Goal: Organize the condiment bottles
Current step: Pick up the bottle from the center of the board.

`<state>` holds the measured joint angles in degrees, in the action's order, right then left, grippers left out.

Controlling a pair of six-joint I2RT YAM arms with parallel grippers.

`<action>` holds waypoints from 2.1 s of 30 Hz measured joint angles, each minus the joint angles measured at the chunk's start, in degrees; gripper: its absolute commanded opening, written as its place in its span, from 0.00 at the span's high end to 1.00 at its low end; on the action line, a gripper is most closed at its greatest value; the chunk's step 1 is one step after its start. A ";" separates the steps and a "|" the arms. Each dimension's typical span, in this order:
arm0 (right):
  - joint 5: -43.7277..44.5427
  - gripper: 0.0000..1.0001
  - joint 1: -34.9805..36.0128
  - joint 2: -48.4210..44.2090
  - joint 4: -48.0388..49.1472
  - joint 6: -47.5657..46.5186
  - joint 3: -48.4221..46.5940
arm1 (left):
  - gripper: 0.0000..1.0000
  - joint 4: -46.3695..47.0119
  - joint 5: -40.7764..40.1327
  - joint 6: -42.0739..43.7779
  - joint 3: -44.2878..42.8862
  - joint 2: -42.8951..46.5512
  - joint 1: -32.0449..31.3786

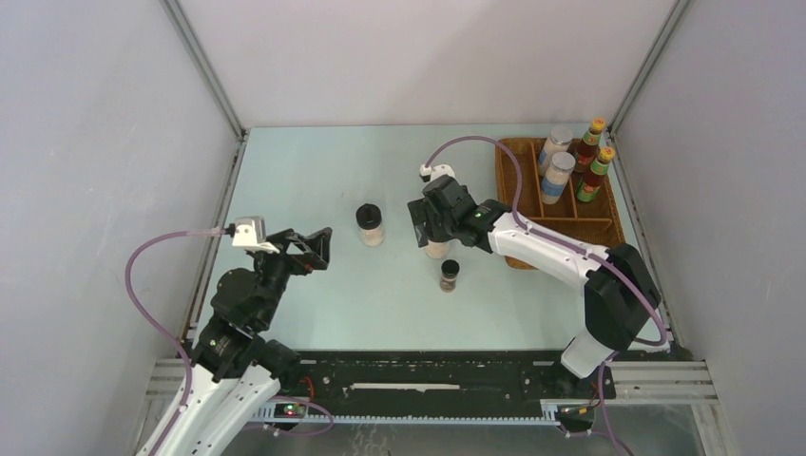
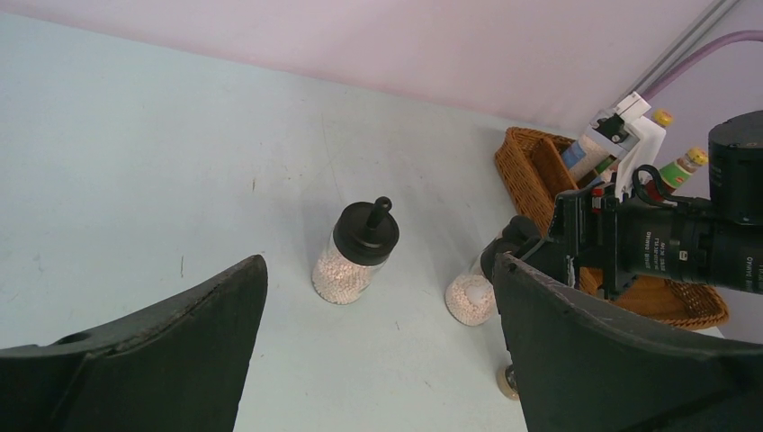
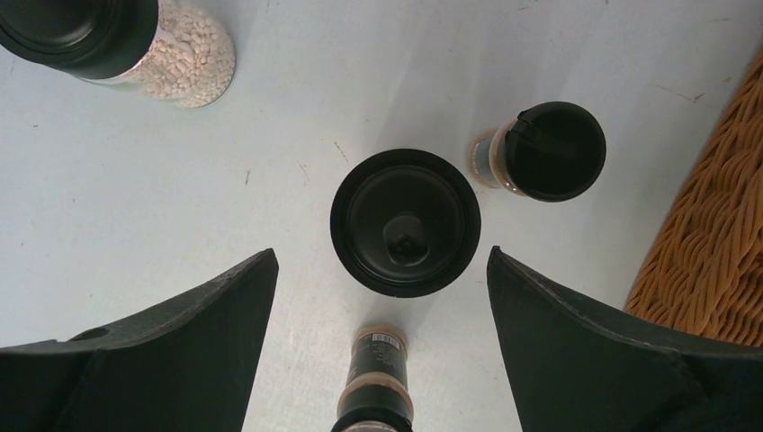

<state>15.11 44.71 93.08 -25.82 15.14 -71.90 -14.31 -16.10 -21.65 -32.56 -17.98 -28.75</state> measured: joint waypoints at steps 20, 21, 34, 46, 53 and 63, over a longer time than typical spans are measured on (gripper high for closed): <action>-1.33 0.09 -1.88 2.01 1.46 0.20 0.00 | 0.00 0.00 -0.02 0.00 0.00 -1.14 0.00; -1.40 0.09 -1.99 2.14 1.51 0.20 0.00 | 0.00 0.02 -0.02 0.00 0.00 -1.16 0.00; -2.84 0.11 -3.13 3.37 2.73 0.20 0.00 | 0.00 0.07 -0.02 0.02 0.00 -2.34 0.00; -4.79 0.27 -4.22 4.24 4.02 0.15 0.00 | 0.00 0.07 -0.02 0.07 0.00 -3.41 0.00; -5.51 0.58 -4.63 4.28 4.33 0.00 0.00 | 0.00 0.13 -0.02 0.07 0.00 -3.78 0.00; -4.72 1.00 -3.96 4.28 4.22 -0.02 0.00 | 0.00 0.15 0.00 0.04 0.00 -3.41 0.00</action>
<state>10.39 40.75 97.36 -21.61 15.11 -71.90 -14.15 -16.10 -21.61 -32.56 -21.39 -28.75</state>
